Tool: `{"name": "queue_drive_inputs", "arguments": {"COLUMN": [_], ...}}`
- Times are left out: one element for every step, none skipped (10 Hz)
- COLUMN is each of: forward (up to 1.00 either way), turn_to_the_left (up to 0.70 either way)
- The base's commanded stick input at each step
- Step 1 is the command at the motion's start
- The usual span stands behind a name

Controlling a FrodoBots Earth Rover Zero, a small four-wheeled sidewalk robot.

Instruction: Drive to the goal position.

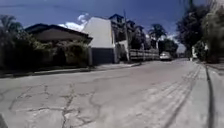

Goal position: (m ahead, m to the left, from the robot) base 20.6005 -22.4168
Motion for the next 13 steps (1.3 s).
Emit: {"name": "queue_drive_inputs", "arguments": {"forward": [0.50,0.50,0.50,0.50,0.52,0.70,0.70,0.70,0.70,0.70,0.70,0.70,0.70], "turn_to_the_left": [-0.50,-0.50,-0.50,-0.50,-0.49,-0.35,-0.35,-0.35,-0.35,-0.35,-0.35,-0.35,-0.35]}}
